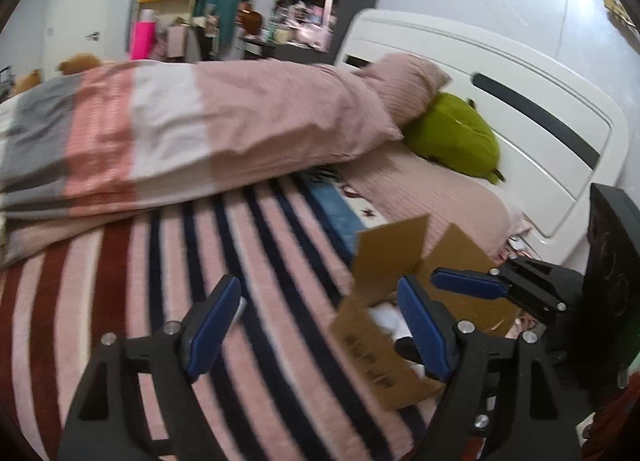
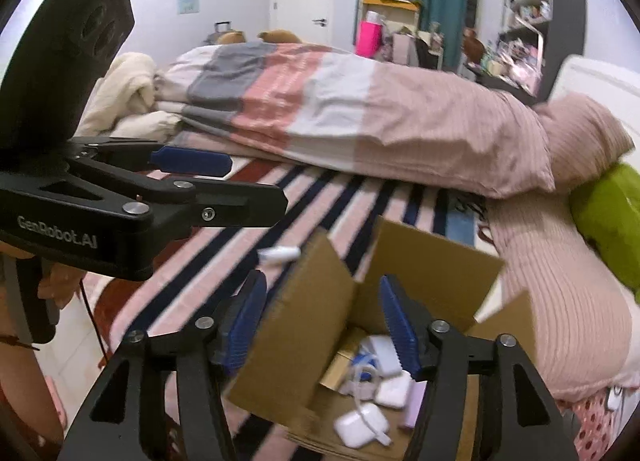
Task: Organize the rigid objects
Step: 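Move the right gripper to the white pump bottle and grasp it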
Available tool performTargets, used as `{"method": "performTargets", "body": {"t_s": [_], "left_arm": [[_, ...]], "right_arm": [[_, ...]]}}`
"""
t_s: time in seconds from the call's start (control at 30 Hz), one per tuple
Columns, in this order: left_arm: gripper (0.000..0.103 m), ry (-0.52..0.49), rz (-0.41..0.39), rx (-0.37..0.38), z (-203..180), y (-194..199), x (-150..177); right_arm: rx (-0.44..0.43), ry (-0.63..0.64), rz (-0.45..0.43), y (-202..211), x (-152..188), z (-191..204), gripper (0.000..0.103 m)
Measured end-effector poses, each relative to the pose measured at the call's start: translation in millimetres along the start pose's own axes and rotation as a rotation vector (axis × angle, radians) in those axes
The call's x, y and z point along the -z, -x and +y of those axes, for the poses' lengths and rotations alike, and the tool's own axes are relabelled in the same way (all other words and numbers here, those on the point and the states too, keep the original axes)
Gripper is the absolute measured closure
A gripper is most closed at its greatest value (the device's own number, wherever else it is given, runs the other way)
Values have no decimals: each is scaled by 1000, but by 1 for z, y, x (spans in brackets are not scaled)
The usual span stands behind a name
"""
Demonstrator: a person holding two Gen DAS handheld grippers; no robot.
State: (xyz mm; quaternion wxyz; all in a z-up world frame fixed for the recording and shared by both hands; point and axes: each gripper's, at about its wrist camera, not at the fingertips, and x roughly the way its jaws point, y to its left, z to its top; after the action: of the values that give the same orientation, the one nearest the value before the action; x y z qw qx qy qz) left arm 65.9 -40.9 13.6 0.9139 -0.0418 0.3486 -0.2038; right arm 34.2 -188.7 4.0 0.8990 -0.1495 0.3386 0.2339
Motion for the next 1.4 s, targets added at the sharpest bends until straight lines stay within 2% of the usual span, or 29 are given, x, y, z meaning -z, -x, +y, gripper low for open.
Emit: {"method": "performTargets", "body": {"t_s": [0.27, 0.47, 0.57, 0.7, 0.9, 1.03, 1.13, 1.4], "left_arm": [[24, 136, -38, -147, 80, 35, 42], [24, 246, -6, -201, 132, 30, 85], [24, 286, 19, -215, 147, 25, 101], [24, 309, 32, -220, 158, 22, 112], [24, 312, 37, -225, 160, 21, 113], [24, 303, 41, -228, 159, 20, 111], [24, 293, 44, -227, 154, 21, 108], [24, 291, 52, -207, 148, 20, 104]], "right_arm": [[-116, 94, 33, -35, -19, 71, 41], [-222, 69, 92, -100, -8, 107, 34], [-205, 18, 115, -143, 8, 108, 34], [-79, -3, 96, -189, 21, 94, 34], [17, -34, 136, -244, 25, 62, 34], [3, -65, 145, -254, 24, 50, 35], [-3, -55, 134, -257, 21, 48, 43], [-7, -30, 100, -254, 18, 53, 44]]}}
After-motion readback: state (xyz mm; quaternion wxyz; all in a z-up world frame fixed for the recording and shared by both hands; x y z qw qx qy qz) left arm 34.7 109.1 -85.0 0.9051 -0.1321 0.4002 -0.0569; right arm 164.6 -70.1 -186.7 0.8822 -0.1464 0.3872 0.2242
